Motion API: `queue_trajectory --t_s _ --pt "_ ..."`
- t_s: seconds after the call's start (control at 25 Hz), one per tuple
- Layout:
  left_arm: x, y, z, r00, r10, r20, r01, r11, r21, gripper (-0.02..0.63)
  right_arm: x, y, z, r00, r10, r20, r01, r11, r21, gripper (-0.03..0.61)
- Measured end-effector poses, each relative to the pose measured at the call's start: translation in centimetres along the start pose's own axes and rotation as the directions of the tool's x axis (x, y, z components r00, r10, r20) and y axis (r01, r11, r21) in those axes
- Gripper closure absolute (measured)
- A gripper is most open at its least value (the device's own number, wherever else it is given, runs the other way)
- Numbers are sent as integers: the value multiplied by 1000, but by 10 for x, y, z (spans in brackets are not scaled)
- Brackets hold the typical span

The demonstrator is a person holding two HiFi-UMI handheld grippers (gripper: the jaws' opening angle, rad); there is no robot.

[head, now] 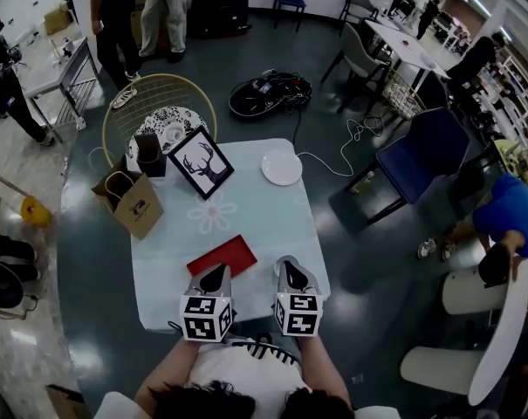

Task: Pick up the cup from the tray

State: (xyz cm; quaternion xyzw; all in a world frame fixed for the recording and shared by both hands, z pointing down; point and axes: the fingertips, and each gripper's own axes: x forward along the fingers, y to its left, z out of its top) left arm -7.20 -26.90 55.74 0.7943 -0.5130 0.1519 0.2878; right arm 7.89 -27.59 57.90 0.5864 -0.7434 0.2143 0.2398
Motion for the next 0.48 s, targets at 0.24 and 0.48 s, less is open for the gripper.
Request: queue_trajectory --t_s 0.24,0.48 --pt "2 6 0 1000 7 -6 -7 1000 -1 612 5 3 2 1000 2 -7 -2 1000 -17 555" --pt "6 14 -12 999 30 -42 -30 1000 5 612 8 7 -4 1000 3 -22 -4 1000 -22 555"
